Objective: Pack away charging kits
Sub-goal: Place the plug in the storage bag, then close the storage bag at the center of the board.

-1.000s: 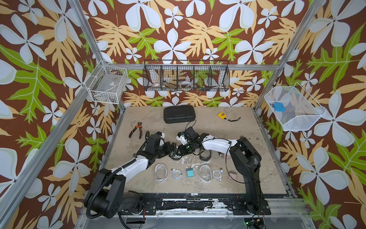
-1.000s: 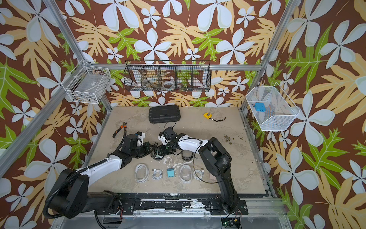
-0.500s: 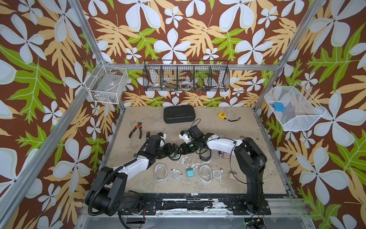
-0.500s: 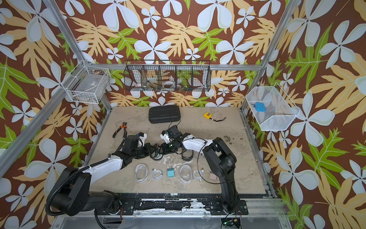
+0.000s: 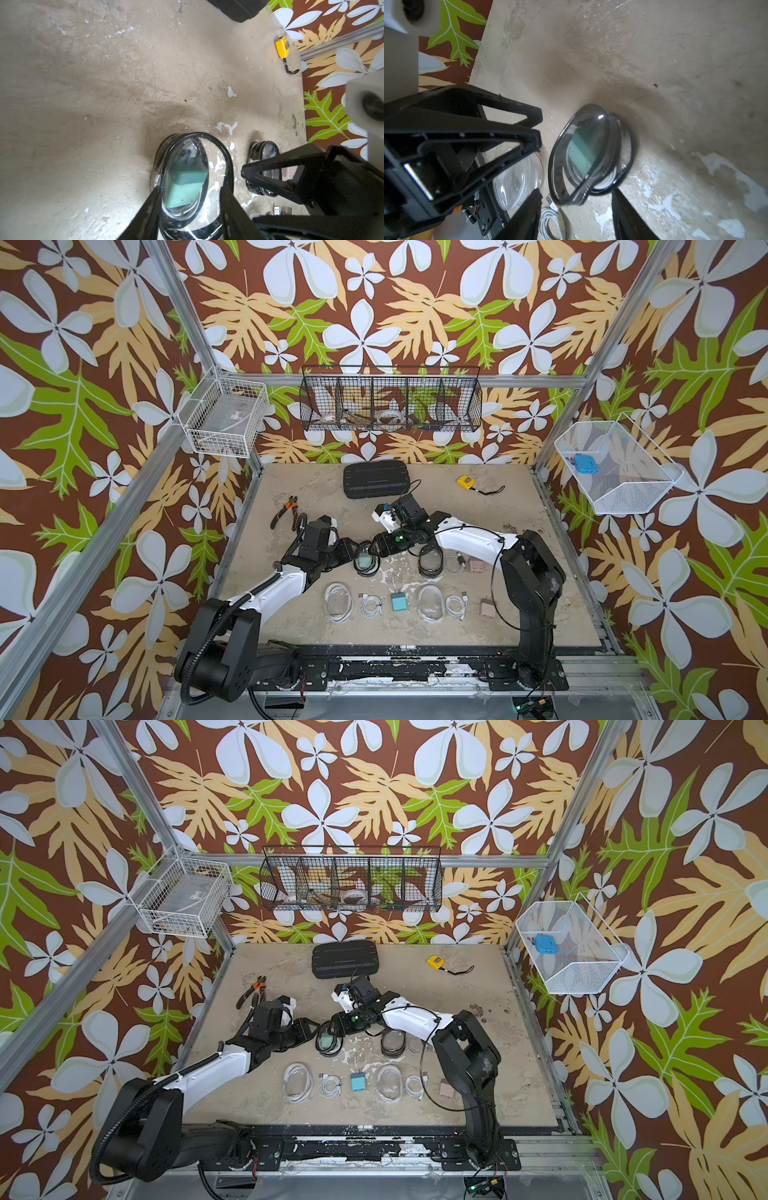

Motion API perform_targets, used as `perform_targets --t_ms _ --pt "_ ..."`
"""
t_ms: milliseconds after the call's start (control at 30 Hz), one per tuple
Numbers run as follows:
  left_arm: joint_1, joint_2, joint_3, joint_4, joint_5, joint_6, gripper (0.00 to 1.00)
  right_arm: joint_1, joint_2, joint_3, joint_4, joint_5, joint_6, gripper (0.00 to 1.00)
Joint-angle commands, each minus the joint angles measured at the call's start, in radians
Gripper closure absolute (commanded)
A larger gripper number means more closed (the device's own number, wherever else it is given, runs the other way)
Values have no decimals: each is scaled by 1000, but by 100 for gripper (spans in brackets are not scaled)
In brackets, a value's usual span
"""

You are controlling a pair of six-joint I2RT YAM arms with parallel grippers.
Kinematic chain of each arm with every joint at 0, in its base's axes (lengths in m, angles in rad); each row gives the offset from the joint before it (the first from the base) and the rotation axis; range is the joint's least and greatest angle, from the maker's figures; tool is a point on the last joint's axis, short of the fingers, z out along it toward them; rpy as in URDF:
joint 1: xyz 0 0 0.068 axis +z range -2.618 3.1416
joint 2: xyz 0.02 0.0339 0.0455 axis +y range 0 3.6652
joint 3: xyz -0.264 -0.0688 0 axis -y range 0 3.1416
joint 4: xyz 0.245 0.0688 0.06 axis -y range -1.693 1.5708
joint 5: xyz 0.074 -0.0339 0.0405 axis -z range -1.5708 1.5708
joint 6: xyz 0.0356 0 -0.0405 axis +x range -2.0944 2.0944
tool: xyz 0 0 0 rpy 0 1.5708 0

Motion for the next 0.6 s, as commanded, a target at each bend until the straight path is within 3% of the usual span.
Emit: perform_targets --t_ms 0,367,567 --pt "6 19 10 -13 17 41 49 -2 37 18 -19 2 2 49" --pt "5 65 -22 33 60 25 46 -9 89 -4 -1 0 5 84" --pt "4 62 -68 94 95 -7 37 -8 92 -27 -13 2 -17 89"
